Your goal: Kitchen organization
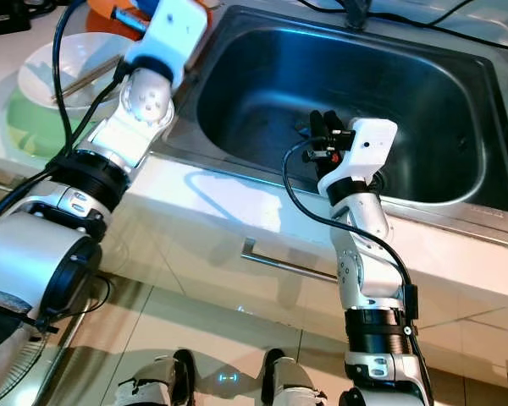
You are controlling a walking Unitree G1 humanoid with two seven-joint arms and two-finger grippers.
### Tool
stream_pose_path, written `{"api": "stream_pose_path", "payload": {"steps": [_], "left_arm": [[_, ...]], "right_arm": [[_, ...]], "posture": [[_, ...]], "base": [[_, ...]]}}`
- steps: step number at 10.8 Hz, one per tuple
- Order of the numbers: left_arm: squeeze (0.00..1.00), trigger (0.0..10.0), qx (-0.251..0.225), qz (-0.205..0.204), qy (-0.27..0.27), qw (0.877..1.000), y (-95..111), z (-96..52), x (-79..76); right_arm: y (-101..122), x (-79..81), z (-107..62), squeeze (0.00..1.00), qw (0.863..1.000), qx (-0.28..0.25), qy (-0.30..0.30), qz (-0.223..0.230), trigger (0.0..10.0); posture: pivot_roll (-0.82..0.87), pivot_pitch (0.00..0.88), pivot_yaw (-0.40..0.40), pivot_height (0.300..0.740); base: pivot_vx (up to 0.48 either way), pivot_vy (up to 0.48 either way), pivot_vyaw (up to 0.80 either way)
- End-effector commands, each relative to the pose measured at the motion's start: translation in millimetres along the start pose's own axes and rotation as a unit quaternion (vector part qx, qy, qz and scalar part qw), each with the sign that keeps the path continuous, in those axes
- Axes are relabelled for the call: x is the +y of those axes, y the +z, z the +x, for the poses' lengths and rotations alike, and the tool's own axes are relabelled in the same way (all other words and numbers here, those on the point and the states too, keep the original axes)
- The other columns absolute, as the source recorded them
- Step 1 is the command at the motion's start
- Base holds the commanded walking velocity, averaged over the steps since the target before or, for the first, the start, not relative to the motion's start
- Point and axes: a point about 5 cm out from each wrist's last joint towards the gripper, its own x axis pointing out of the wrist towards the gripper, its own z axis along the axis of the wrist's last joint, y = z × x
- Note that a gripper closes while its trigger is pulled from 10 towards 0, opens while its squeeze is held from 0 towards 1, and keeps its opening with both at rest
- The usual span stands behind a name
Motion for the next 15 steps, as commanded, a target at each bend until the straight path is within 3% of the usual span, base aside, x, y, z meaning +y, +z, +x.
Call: {"api": "stream_pose_path", "payload": {"steps": [1, 3, 7, 13, 15], "left_arm": [[0.00, 10.0, 0.008, -0.052, -0.015, 0.999, -1.3, -3.1, -6.1], [0.00, 10.0, 0.011, -0.103, -0.027, 0.994, 1.9, -4.5, -8.0], [0.00, 10.0, -0.039, -0.126, -0.009, 0.991, 24.7, -8.5, 9.5], [0.00, 10.0, -0.115, -0.120, 0.002, 0.986, 64.3, -6.4, 30.1], [0.00, 10.0, -0.172, -0.117, -0.002, 0.978, 86.2, -7.4, 37.1]], "right_arm": [[0.9, -0.8, 1.7, 0.00, 1.000, -0.001, 0.004, 0.002, 10.0], [0.0, 1.6, 6.1, 0.00, 1.000, -0.001, 0.011, 0.004, 10.0], [-2.4, 8.9, 14.2, 0.00, 1.000, -0.001, 0.026, 0.013, 10.0], [-2.3, 16.1, 34.5, 0.00, 0.999, -0.016, 0.038, 0.023, 10.0], [-3.7, 15.3, 39.7, 0.00, 0.999, -0.020, 0.036, 0.024, 10.0]], "posture": [[-0.04, 0.195, -0.035, 0.740], [-0.03, 0.185, -0.041, 0.740], [0.01, 0.176, -0.052, 0.740], [0.05, 0.086, -0.048, 0.740], [0.06, 0.063, -0.042, 0.740]], "base": [[0.000, 0.000, 0.00], [0.000, 0.000, 0.00], [0.000, 0.000, 0.00], [0.000, 0.000, 0.00], [0.000, 0.000, 0.00]]}}
